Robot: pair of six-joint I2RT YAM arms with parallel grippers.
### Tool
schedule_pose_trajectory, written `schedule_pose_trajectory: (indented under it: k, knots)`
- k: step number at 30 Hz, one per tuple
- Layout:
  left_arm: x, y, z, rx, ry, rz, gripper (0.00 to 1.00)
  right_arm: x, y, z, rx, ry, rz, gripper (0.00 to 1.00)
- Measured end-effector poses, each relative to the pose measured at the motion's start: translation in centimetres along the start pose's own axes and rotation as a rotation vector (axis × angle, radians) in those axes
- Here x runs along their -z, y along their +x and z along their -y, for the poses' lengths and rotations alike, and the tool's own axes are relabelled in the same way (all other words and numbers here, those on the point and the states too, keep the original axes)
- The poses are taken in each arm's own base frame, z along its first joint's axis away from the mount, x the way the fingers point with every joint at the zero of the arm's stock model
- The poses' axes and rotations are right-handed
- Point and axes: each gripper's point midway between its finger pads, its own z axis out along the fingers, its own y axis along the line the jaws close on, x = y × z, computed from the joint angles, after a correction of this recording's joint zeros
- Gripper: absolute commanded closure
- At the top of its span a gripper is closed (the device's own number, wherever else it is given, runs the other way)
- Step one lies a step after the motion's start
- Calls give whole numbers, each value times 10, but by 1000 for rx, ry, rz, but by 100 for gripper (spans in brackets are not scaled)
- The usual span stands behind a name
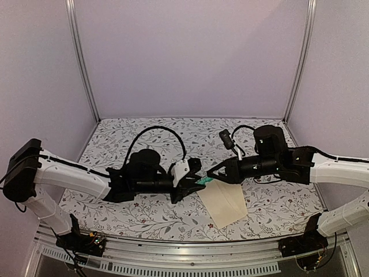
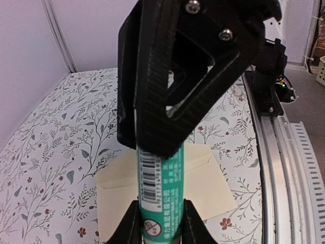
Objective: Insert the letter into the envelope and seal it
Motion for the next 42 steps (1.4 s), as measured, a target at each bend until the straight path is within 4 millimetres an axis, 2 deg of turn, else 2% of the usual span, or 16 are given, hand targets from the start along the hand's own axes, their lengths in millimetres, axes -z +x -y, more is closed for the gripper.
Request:
schedule_pose_trajectory:
  k: [9,12,13,16,18,19,22,27,31,36,42]
  knots:
    - [10,-5,14,77,198,51,100,3,6,-16,61,-78,-15,100]
    - [11,-5,16,86,220,54,100,3,8,-18,67,-85,-20,96]
    - [11,-5,16,87,221,54,100,3,8,-18,69,-87,-20,92]
    - [11,-5,15,88,215,53,100,3,8,-17,68,-83,-19,73]
    - [11,-5,13,86,207,51,100,3,7,-16,66,-73,-14,52]
    - [10,-5,12,83,201,51,100,3,6,-16,66,-69,-13,45]
    - [10,-7,13,64,198,59,100,5,-1,-14,57,-35,2,36]
    - [9,-6,12,35,182,56,100,8,-16,-21,49,-24,17,34]
    - [8,-3,7,21,153,45,100,5,-19,-25,38,-29,-12,33]
    - [7,-1,1,12,115,35,100,-6,1,-13,-11,0,-110,34]
    - [7,1,-2,5,93,26,100,-13,21,-2,-63,31,-189,40]
